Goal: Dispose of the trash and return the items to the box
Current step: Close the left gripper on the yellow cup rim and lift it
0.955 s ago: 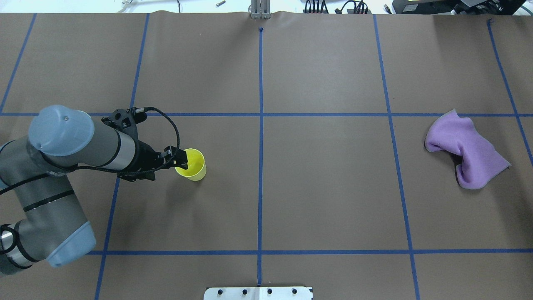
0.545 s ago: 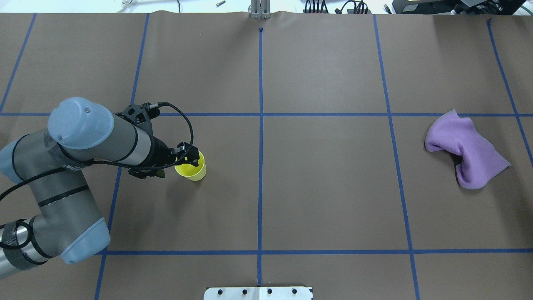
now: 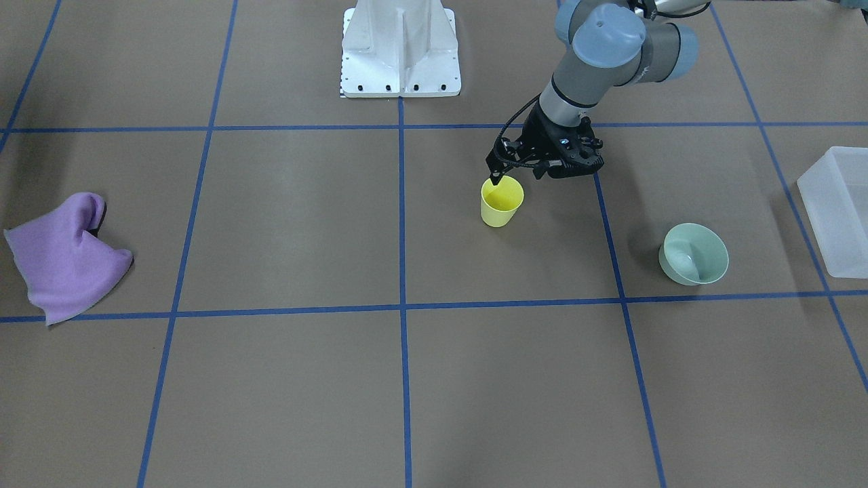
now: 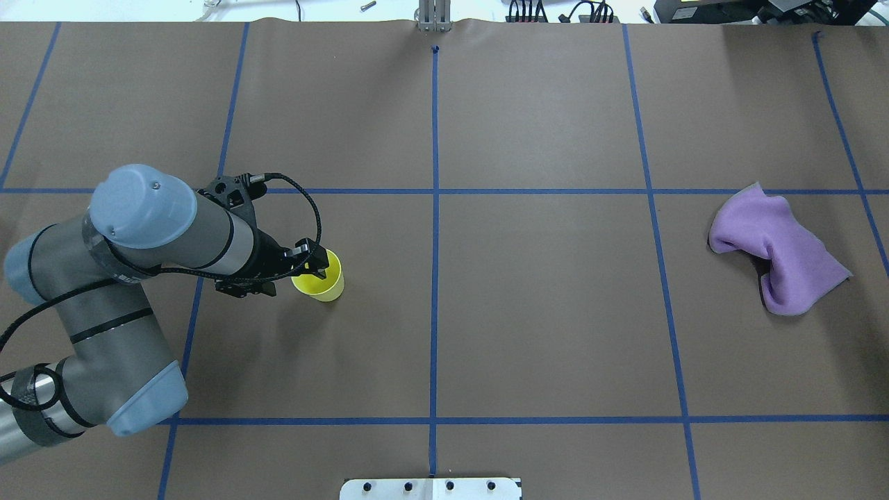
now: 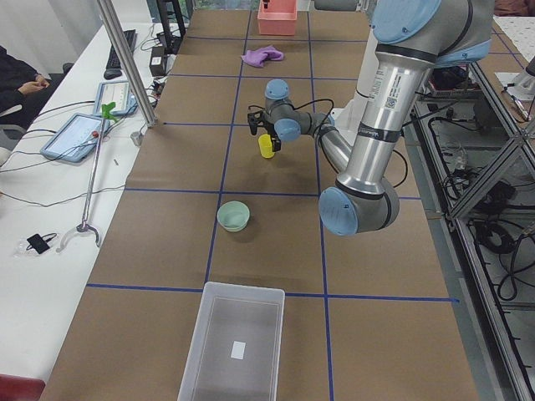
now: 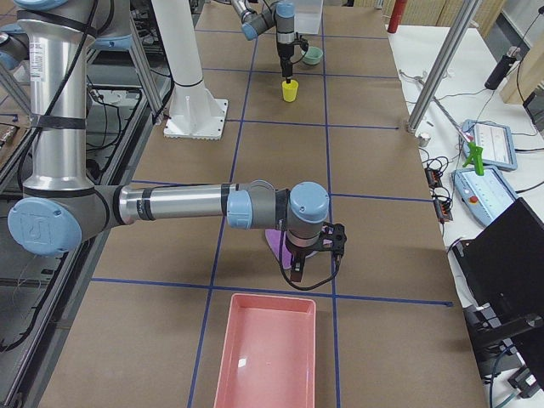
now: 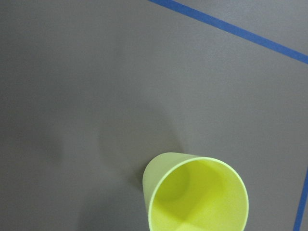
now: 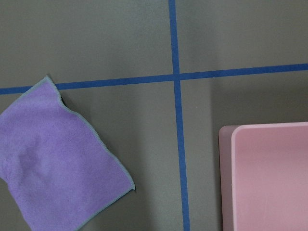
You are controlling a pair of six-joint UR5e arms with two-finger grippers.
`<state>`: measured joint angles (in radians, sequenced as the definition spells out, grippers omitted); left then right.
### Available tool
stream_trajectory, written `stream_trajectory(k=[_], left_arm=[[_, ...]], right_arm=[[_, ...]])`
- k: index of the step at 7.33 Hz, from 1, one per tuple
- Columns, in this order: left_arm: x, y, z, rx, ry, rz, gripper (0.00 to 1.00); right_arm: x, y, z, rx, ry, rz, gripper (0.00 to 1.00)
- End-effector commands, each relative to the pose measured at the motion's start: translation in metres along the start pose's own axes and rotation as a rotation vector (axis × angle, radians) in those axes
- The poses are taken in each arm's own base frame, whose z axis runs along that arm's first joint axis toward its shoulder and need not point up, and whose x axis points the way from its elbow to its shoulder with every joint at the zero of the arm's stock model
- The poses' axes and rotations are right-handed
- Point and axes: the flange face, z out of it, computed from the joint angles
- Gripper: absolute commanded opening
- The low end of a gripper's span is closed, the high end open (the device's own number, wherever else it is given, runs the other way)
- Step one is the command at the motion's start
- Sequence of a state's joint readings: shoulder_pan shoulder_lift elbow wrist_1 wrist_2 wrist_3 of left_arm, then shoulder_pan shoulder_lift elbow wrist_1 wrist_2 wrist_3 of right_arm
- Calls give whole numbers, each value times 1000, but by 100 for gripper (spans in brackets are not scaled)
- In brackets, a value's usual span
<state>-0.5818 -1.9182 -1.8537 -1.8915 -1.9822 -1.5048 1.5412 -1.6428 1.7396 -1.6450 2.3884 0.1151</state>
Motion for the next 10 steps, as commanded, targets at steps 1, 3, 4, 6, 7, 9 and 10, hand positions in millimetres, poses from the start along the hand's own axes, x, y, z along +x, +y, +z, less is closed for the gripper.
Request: stream_trajectory(k=[1,3,4,6,7,9,10], left_arm=[[-6,-8,16,21,-29,-9,77],[-4,-14,25,39,-39,-13,48],[-4,-13,24,38,-37,-14,0],[2,-7,6,28,-10,-11,0],[3,3,-16,-42,25,-9,0],[-14,-33,-77,-70,82,-79,0],[-31,-76,-115,-42,110,-122,0]], right_arm=[[0,0,0,-2,0,0,100],[-1,0,2,-4,0,-2,100],[0,0,2,-5,0,-1,100],[-1,0,3,-6,1,-3,100],[-2,0,2,-5,-6,-6,100],[-10,-2,-3,8,-26,-24,100],[-20,-3,-3,8,-33,-43,100]])
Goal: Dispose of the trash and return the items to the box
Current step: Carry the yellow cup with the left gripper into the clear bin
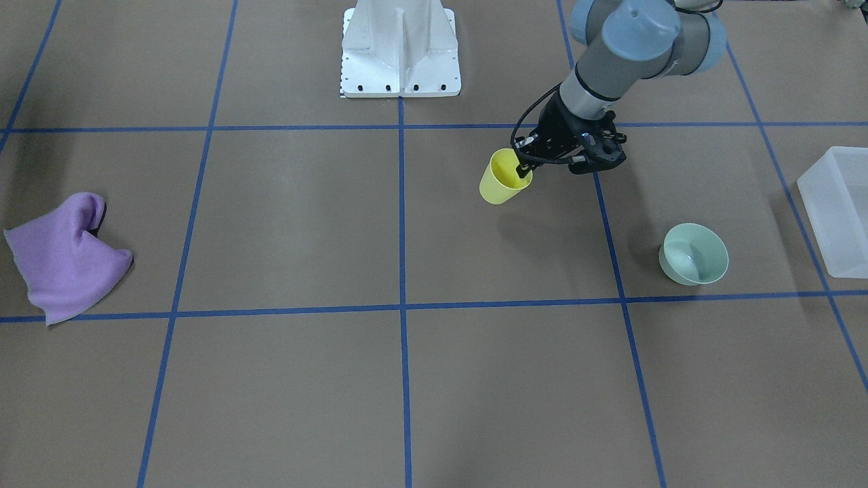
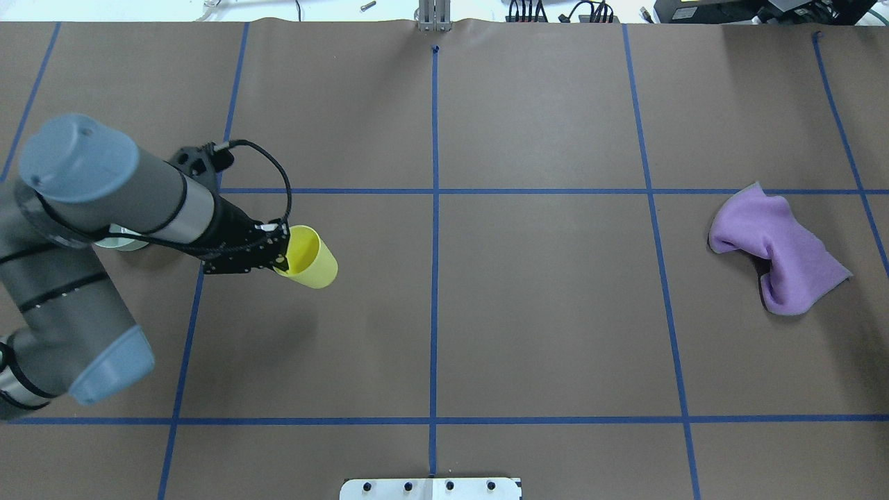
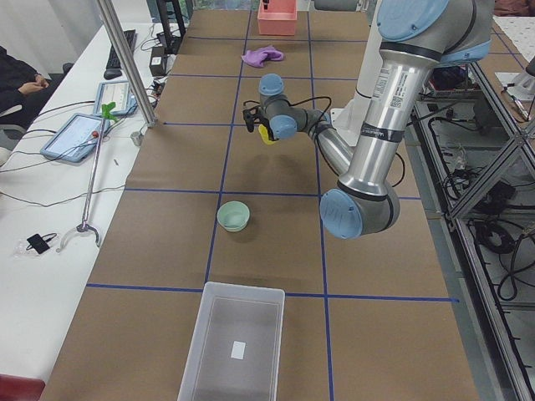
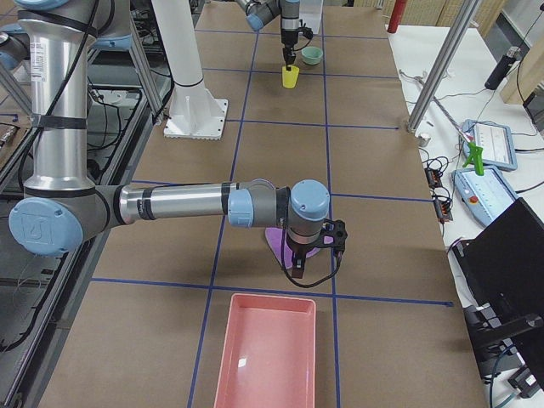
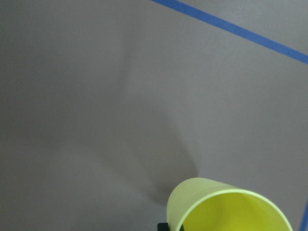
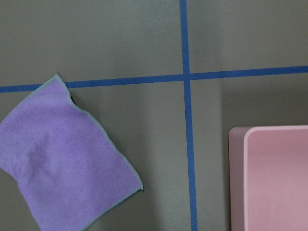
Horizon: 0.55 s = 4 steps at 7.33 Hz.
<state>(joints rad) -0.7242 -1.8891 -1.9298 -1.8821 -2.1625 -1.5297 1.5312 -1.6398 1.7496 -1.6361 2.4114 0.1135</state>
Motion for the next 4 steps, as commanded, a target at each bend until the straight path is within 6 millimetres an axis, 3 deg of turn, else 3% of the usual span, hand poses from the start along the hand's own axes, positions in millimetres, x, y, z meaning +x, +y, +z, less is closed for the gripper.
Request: stream_trajectory(k=[1,2,4], left_arm=[[-23,-70,-80,25,57,25,0],[-61,-112,-113,63,14,61,0],[-171,-178,-180,123,-136,194,0]], right_arm=[[-25,-2,-4,8,-10,-51,100],[-38,-2,-4,8,-12,-80,100],[-62,0,-10,18,-17,-128,100]])
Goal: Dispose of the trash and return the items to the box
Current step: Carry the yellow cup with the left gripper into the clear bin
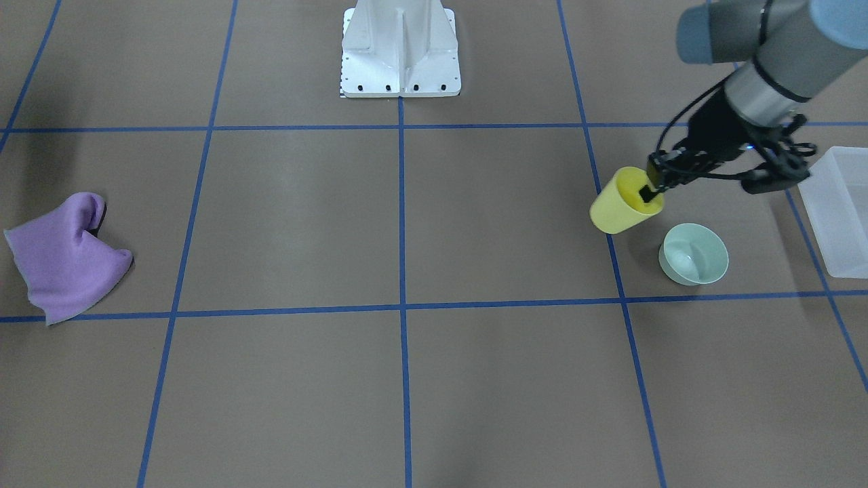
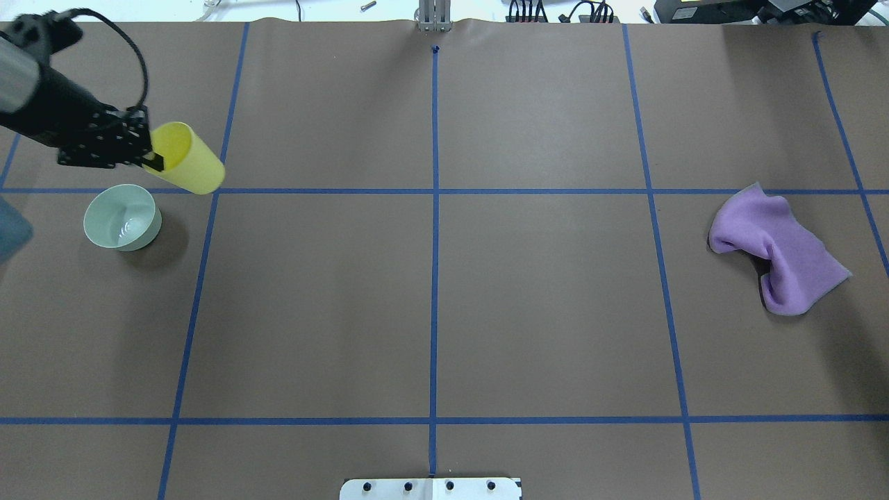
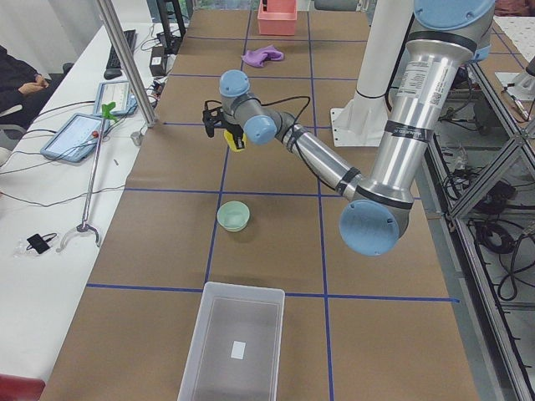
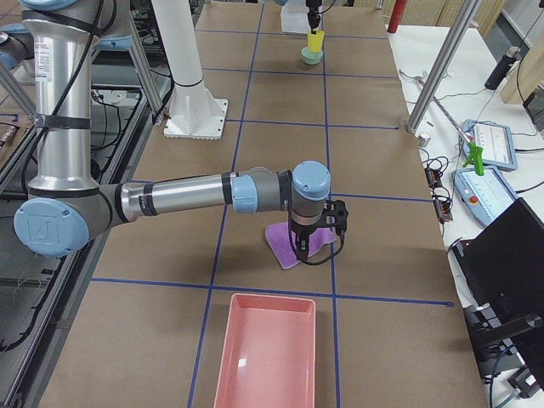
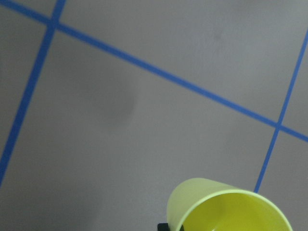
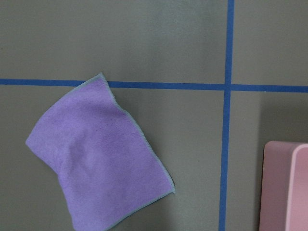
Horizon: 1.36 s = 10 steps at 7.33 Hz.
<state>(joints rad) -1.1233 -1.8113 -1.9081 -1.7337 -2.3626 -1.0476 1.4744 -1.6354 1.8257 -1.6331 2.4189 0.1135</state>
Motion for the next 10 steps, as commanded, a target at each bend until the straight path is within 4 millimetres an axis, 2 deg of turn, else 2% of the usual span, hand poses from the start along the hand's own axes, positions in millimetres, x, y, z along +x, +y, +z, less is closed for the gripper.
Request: stream_trajectory(k=[1,2,3,4,5,6,7,8,9,10], left_arm=[[-145,-56,-68,32,-144,84,0],[-213,-77,-100,36,-148,90,0],[-275,-90,-108,9,-127,99,0],[-332,-101,-104,-15,-142,75,0],[-370,-107,-83,-50,-149,76,0],[-402,-110,-67,-72,-152,67,0],[-418,-110,-66,-58,-150,70,0],[-429,-102,-63,-61,-154,60,0],[-446,-88,-55,-74,-157,83,0],[-458,-77,-51,-83,-168,75,0]], right_arm=[[-20,0,-4,9,-3,-42,100],[-22,0,-4,11,-2,-51,100],[-24,0,-5,13,-4,-56,100],[-28,-1,-6,19,-4,-66,100],[-32,-1,-7,20,-7,-75,100],[-37,-1,-2,9,-8,-83,100],[-45,0,-1,7,-10,-70,100],[-68,0,6,-9,-14,-27,100],[-90,0,20,-37,-13,-7,100],[-99,0,26,-49,-11,-11,100]])
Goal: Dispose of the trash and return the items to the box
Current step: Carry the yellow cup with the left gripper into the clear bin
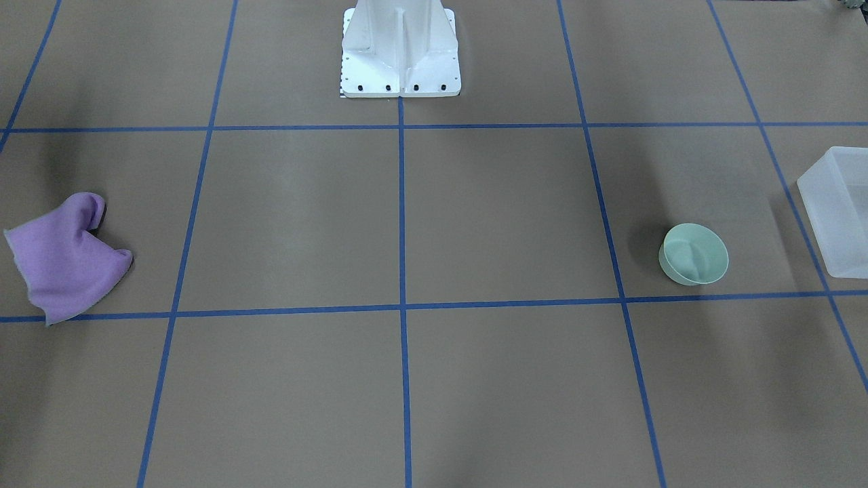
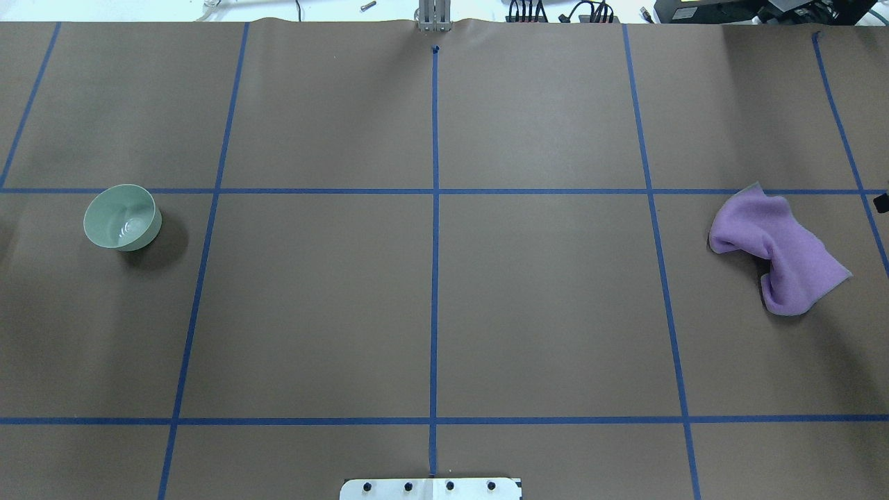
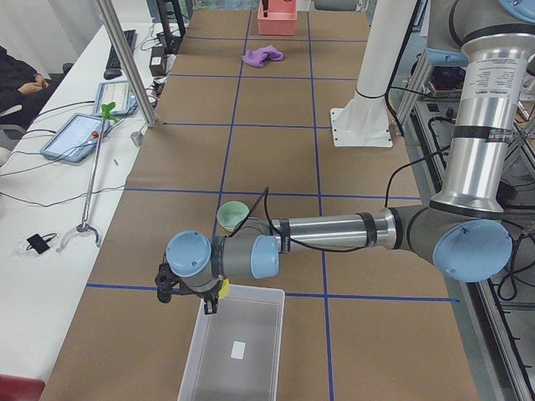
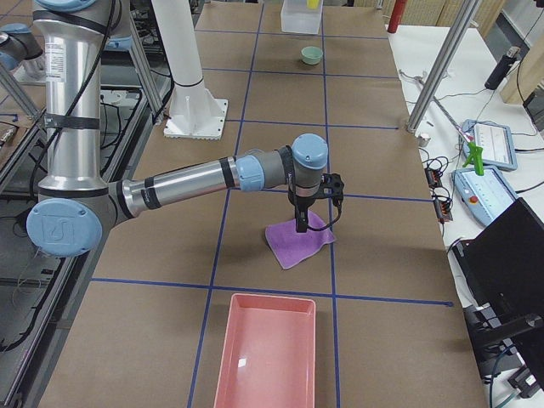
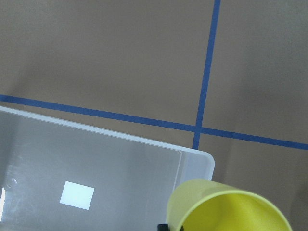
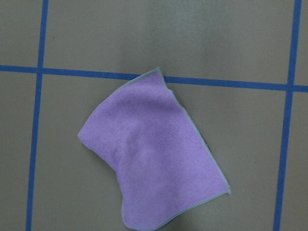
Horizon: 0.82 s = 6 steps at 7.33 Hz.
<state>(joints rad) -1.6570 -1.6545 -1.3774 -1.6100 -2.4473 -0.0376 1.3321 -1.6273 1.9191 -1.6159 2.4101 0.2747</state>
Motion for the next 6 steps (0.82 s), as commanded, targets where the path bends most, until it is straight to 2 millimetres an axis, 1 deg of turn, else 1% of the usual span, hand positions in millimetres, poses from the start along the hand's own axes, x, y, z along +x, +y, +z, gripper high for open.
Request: stream_trajectory(k=[1,3,4,5,6], left_arm=[[-23,25,18,-27,-12,-14,0],[-36,39,27,-43,-42,-29,0],[-39,42,30,-41,-48,-28,0],[-42,41,35,-34,-49,-20,0],[-47,41,43,-35,-49,-14,0]], right_arm=[[-23,1,25,-47,15,-6,100],[-34,3,51,-92,49,-38,100],[-34,3,59,-101,73,-44,100],[-31,-1,65,-99,102,-46,100],[-29,-10,71,-106,107,-38,100]])
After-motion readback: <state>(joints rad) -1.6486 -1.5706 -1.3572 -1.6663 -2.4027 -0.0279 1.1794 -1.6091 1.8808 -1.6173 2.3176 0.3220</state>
